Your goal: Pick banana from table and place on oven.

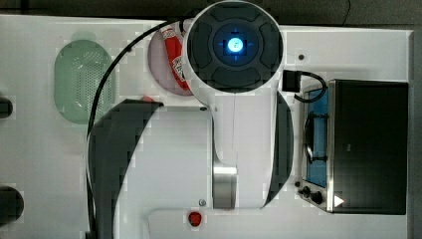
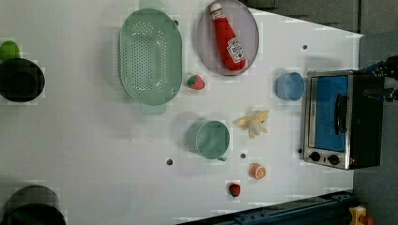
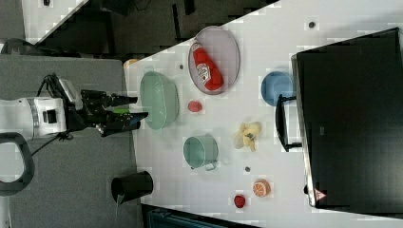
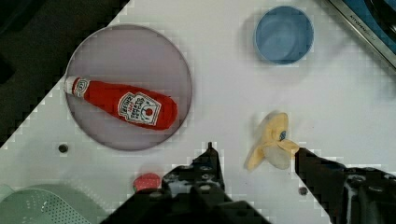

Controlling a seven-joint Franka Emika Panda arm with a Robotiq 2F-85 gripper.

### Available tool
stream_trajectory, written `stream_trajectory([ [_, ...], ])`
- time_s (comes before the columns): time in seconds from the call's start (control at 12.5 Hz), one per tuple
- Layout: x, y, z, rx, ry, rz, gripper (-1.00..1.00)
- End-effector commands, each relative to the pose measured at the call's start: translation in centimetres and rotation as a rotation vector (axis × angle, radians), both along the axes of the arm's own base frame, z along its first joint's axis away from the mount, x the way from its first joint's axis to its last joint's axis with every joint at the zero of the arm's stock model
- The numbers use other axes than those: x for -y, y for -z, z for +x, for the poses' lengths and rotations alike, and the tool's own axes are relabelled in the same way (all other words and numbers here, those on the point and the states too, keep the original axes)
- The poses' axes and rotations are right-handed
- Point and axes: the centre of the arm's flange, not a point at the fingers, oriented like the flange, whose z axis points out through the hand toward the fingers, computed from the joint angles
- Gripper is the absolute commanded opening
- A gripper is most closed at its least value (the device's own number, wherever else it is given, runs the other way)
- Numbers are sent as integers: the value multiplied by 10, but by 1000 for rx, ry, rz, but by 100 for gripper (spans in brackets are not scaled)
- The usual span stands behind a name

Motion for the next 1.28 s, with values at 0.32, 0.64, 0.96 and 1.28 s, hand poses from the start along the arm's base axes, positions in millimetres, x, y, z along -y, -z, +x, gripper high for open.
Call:
stream_trajectory([
  [0.32,39,-48,-129,-19,90,19,100],
  [0.64,38,-8,-111,-68,88,16,100],
  [0.96,36,74,-86,-83,82,11,100],
  [1.28,32,164,-72,-47,71,6,100],
])
